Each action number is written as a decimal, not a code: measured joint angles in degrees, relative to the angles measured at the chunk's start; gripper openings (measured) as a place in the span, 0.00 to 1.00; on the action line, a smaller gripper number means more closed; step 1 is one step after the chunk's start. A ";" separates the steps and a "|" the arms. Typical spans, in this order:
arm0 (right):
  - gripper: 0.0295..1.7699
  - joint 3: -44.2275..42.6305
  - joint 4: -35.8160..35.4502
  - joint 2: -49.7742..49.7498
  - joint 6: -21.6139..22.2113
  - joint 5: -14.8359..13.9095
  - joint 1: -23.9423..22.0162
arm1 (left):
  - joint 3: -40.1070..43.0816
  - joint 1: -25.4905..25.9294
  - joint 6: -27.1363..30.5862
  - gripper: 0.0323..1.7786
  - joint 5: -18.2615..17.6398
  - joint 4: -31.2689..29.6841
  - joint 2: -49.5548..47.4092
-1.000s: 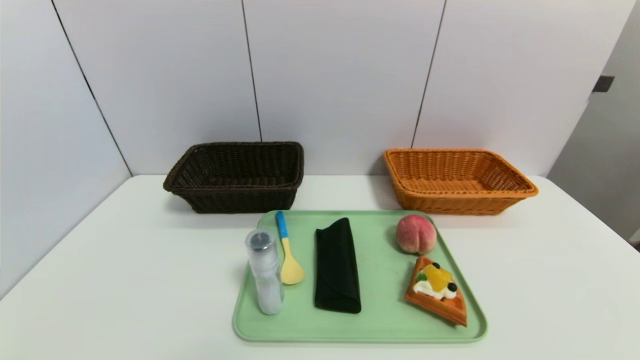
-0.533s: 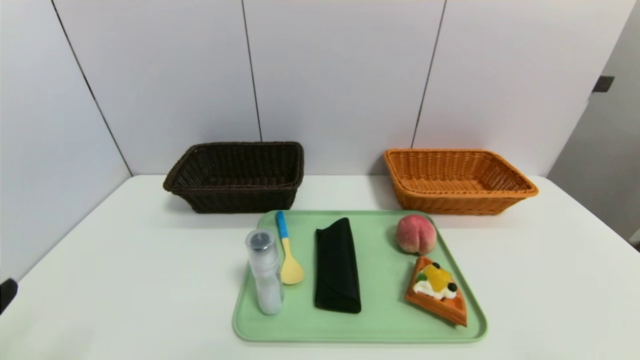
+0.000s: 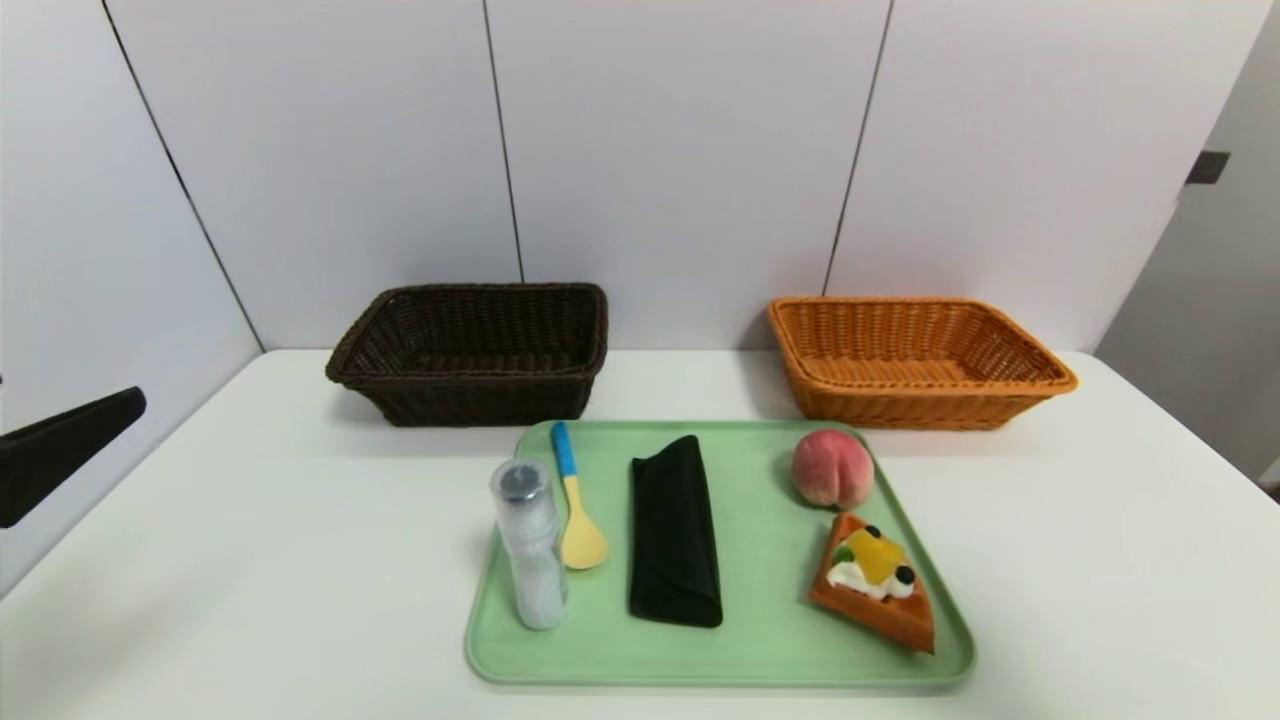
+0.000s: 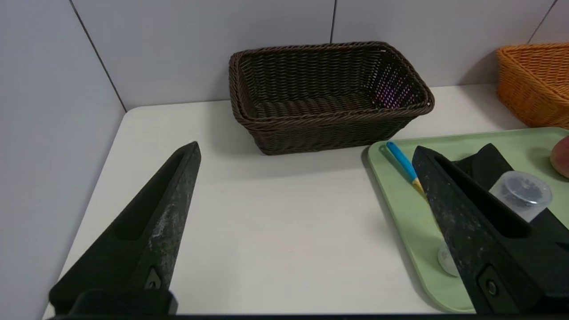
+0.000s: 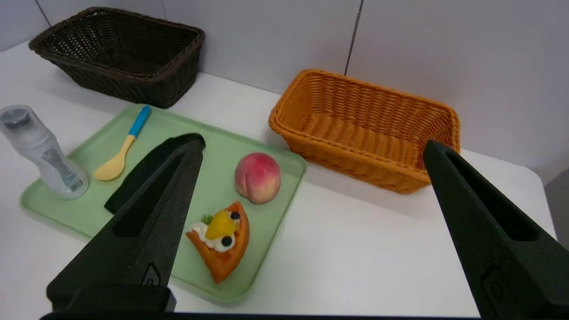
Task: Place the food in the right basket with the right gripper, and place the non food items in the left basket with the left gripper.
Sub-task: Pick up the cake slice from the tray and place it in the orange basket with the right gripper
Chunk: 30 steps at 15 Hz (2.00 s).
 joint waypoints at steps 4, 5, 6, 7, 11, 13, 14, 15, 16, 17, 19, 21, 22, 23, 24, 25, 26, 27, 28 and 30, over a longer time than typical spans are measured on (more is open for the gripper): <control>0.97 -3.41 -4.89 12.51 0.32 -0.41 6.45 | 0.68 -0.01 -0.28 0.95 -0.07 -6.86 7.84; 0.97 -4.17 -5.94 14.95 0.35 -0.52 7.56 | 0.77 -0.01 -0.28 0.95 -0.11 -8.16 9.76; 0.97 -5.01 -6.24 17.29 0.33 -0.52 8.37 | 0.77 -0.06 -0.30 0.95 -0.13 -9.45 11.69; 0.97 -5.75 -6.18 19.18 0.29 -0.55 9.09 | 0.77 -0.22 -0.35 0.95 -0.11 -11.17 13.74; 0.97 -6.81 -2.69 23.39 0.00 -0.74 11.89 | 0.85 -1.04 -0.28 0.95 -0.20 -14.71 18.86; 0.97 -8.79 3.75 23.82 -0.15 -0.83 13.36 | 0.68 -1.15 -0.17 0.95 -0.22 -14.75 20.07; 0.97 -10.64 8.46 23.95 -0.21 -0.99 13.97 | 0.63 -1.16 -0.11 0.95 -0.28 -14.75 20.46; 0.97 -13.40 14.31 24.15 -0.32 -1.24 14.56 | 0.59 -1.18 0.02 0.95 -0.27 -14.75 20.76; 0.97 -16.46 20.43 24.48 -0.37 -1.51 15.08 | 0.52 -1.23 0.05 0.95 -0.28 -14.75 21.00; 0.97 -19.96 27.23 25.09 -0.45 -1.74 15.65 | 0.44 -1.29 0.06 0.95 -0.28 -14.74 21.15; 0.97 -25.00 38.13 27.48 -2.01 -2.80 16.53 | 0.37 -1.40 0.22 0.95 -0.68 -14.75 21.33; 0.97 -27.37 44.11 30.49 -6.40 -4.85 17.09 | 0.35 -2.08 0.26 0.95 -0.66 -14.74 21.42; 0.97 -27.73 45.26 31.89 -7.58 -5.12 17.58 | 0.41 -2.39 0.28 0.95 -0.63 -14.77 21.46; 0.97 -28.04 45.41 33.35 -7.86 -5.24 18.03 | 0.52 -2.54 0.28 0.95 -0.63 -14.75 21.46; 0.97 -28.04 45.52 34.93 -7.92 -5.32 18.58 | 0.55 -2.58 0.28 0.95 -0.63 -14.75 21.46; 0.97 -27.92 45.43 36.35 -7.95 -5.34 19.07 | 0.59 -2.63 0.28 0.95 -0.60 -14.75 21.48; 0.97 -27.78 45.40 37.79 -8.00 -5.38 19.60 | 0.61 -2.67 0.30 0.95 -0.63 -14.75 21.48; 0.97 -27.65 45.32 38.97 -8.00 -5.42 20.18 | 0.61 -2.67 0.28 0.95 -0.66 -14.75 21.48; 0.97 -27.65 44.97 40.00 -7.97 -5.44 20.78 | 0.59 -2.67 0.30 0.95 -0.66 -14.75 21.53; 0.97 -27.51 44.61 41.75 -7.97 -5.44 21.81 | 0.48 -2.74 0.35 0.95 -0.66 -14.75 21.76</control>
